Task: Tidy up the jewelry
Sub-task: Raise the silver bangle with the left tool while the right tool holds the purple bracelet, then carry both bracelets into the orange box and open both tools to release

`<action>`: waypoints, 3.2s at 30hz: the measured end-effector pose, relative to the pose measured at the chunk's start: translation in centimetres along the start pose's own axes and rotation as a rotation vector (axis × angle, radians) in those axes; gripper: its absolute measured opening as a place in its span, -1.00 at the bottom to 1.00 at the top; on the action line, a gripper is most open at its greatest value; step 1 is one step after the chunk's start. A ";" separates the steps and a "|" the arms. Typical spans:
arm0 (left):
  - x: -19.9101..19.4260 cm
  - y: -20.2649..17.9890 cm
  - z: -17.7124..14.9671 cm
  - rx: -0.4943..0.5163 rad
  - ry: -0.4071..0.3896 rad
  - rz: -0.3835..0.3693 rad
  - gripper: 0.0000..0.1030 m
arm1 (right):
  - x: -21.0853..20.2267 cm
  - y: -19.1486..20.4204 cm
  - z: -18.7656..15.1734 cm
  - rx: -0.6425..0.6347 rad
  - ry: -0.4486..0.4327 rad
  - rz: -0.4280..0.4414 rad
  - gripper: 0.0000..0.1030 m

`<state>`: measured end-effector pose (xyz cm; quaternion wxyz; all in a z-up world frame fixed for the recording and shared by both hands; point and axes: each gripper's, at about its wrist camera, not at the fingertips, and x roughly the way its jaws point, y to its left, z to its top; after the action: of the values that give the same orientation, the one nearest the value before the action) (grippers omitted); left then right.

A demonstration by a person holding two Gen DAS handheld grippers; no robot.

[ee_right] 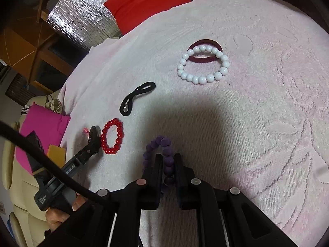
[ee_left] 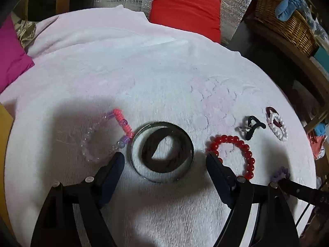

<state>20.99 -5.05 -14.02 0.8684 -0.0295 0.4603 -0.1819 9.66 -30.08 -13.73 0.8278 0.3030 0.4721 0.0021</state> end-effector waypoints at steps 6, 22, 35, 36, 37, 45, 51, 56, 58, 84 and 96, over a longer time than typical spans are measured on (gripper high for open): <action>-0.3 0.2 -0.3 0.002 -0.010 0.003 0.21 | 0.0 0.1 -0.1 -0.014 -0.002 -0.003 -0.73; -4.9 0.8 -3.1 0.075 -0.012 0.009 0.21 | -0.3 1.5 -0.4 -0.053 -0.021 -0.005 -0.76; -12.0 2.2 -6.7 0.068 -0.071 0.078 0.21 | -0.5 6.4 -3.2 -0.124 -0.010 0.087 -0.77; -12.5 2.2 -7.0 0.072 -0.080 0.084 0.21 | -0.7 6.9 -3.5 -0.132 -0.010 0.098 -0.77; -13.1 2.2 -7.3 0.075 -0.090 0.089 0.21 | -0.9 7.4 -3.8 -0.137 -0.011 0.108 -0.77; -17.8 3.8 -9.4 0.040 -0.203 0.172 0.21 | -2.8 12.0 -6.4 -0.206 -0.046 0.273 -0.79; -18.1 5.3 -9.8 0.005 -0.199 0.200 0.21 | -3.7 11.6 -5.6 -0.184 -0.090 0.195 -0.73; -17.2 5.1 -9.3 0.020 -0.182 0.189 0.21 | -1.6 9.1 -4.5 -0.105 -0.039 0.088 0.15; -17.0 4.8 -9.2 0.025 -0.183 0.180 0.21 | -0.3 9.2 -4.6 -0.120 -0.021 0.053 0.15; -24.7 6.8 -9.7 -0.093 -0.380 0.251 0.21 | -4.6 20.1 -9.3 -0.541 -0.413 0.118 -0.80; -28.9 16.9 -13.8 -0.241 -0.340 0.509 0.21 | -2.0 29.7 -14.5 -0.645 -0.234 0.291 -0.80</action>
<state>-0.02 22.26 -2.84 0.9407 -0.0460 0.3195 0.1042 5.60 0.87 -2.57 0.9202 0.0886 0.3011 0.2339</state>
